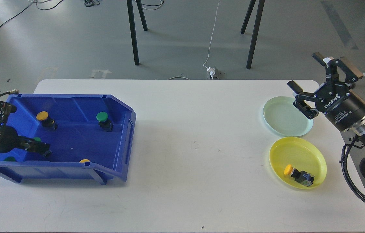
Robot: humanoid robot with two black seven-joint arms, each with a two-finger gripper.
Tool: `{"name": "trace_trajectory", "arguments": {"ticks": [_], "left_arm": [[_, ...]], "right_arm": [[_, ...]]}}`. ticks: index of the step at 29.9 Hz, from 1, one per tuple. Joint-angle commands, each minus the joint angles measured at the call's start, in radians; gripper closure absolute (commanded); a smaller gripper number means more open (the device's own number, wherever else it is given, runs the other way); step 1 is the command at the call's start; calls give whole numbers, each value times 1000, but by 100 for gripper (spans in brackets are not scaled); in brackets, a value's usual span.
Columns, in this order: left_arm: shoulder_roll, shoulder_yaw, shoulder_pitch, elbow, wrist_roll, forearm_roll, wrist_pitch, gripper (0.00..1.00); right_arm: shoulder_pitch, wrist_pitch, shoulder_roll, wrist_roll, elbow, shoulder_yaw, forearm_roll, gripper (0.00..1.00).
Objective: Pass button and place on color plate
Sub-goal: 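Lower the left gripper into the bin and grasp a green button, then lift the green button and extend it toward the right gripper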
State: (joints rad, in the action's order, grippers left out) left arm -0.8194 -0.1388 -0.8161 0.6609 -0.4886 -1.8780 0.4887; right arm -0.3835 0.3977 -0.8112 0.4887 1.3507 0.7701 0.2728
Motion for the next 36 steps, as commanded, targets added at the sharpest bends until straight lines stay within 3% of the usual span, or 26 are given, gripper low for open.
{"name": "trace_trajectory", "arguments": {"ticks": [1,5,14,17,19,22,28,36], "left_arm": [[8,-1,-1,0,0,2,0,12],[11,-1,0,0,0,0,0,24],[9,-2,0,0,0,2,0,37],[8,-1,2,0,0,0,0,55],[8,1,3,0,0,-1,0,73],[6,-1,9,0,0,-1,0,87],[-1,-5,-6,29,0,2,0,90],[-159,-19,-37,235,0,65,0,90]], "right_arm": [[1,1,-2,0,-1,0,-1,5],[6,1,-2,0,-1,0,-1,5],[21,3,-2,0,-2,0,0,5],[23,3,-3,0,-2,0,0,5],[21,3,-2,0,-2,2,0,5],[21,3,-2,0,-2,2,0,5],[23,1,-2,0,-4,2,0,5],[23,1,-2,0,-4,2,0,5]]}}
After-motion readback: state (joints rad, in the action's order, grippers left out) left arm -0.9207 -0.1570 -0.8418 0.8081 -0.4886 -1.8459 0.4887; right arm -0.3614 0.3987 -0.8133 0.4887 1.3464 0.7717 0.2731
